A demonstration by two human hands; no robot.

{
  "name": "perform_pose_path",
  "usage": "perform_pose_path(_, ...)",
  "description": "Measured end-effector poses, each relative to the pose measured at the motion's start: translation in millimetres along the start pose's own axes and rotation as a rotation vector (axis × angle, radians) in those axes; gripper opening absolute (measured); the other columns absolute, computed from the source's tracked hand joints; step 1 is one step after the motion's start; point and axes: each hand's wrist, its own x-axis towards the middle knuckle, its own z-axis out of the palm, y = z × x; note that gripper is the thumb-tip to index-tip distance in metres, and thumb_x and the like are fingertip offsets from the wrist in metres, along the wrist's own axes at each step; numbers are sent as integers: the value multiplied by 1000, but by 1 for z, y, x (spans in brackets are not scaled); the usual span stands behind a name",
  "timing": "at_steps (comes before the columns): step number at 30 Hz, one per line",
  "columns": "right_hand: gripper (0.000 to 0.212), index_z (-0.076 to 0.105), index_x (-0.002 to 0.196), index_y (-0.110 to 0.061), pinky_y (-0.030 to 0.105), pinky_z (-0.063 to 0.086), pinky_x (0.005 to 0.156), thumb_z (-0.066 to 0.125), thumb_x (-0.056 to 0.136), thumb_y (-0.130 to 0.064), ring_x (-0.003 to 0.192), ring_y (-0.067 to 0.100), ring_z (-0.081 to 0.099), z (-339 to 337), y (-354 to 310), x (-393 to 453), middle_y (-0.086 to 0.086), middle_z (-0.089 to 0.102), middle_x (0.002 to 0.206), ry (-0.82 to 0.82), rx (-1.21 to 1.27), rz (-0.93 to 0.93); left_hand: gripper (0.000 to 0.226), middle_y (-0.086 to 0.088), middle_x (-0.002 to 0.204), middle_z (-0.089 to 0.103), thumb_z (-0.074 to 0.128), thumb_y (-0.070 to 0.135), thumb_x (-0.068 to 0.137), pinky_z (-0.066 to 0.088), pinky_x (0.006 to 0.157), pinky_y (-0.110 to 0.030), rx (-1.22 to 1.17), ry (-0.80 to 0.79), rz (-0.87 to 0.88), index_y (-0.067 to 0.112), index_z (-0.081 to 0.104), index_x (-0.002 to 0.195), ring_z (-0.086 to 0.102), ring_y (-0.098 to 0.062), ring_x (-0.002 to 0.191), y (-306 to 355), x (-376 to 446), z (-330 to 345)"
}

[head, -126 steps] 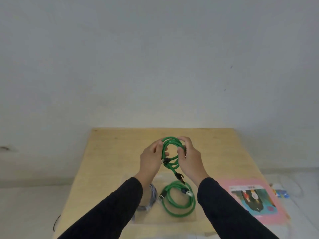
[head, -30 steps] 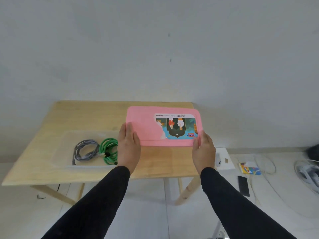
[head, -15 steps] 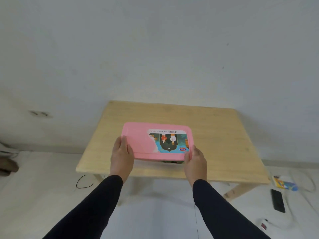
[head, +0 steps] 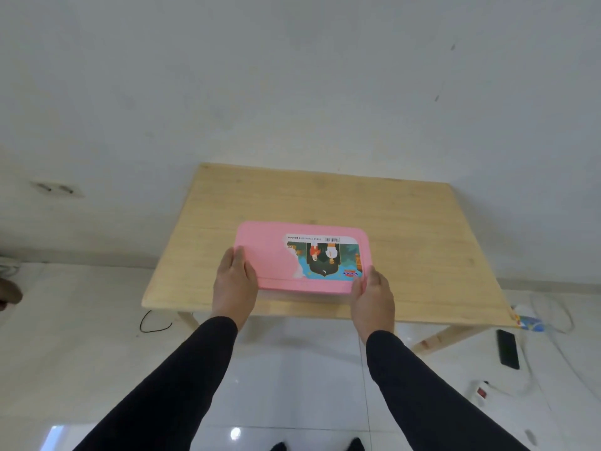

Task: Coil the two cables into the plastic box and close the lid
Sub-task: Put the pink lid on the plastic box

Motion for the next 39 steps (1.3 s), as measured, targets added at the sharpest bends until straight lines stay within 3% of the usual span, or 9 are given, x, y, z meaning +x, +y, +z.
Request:
perform_pose_path(5,34,45,126,-4,26,39,72,41,96,-18,98,31,57,-2,-2,6,17,53,120,-18,-22,12,37,-11,128,48,32,16,97,44,95,-36,17,-24,-12,4,43,130,50,-28,112,-3,10,0)
perform_pose_path(12,28,48,117,-2,25,37,69,45,94,-16,93,32,57,-3,-2,10,17,50,119,-21,6,23,38,-11,133,46,36,17,96,41,93,-32,-33,-13,-30,6,42,132,49,-27,116,-4,10,-2)
perform_pose_path(15,35,43,128,-8,24,38,79,45,94,-15,100,27,54,-1,-2,13,12,43,128,-66,95,-10,39,-13,134,45,35,18,97,40,94,-34,-89,-47,-52,11,39,135,48,-27,118,-5,15,-2)
perform_pose_path(19,44,34,140,-24,17,29,88,40,96,-23,116,16,43,8,7,17,8,44,132,-151,163,-19,45,-11,138,47,31,24,99,37,100,-37,-189,-114,-72,23,29,144,46,-28,121,-14,14,2)
perform_pose_path(26,41,41,137,-23,14,28,82,39,96,-16,107,24,50,22,6,20,14,51,119,-21,225,11,44,-2,147,41,29,24,100,27,107,-27,-277,-29,-72,24,31,144,38,-19,132,-16,13,11)
perform_pose_path(39,39,45,135,-22,14,29,83,39,97,-17,100,17,48,20,-12,139,13,53,114,17,295,-14,44,-2,143,44,27,25,101,33,109,-33,-366,24,-104,26,31,144,42,-18,129,32,110,34)
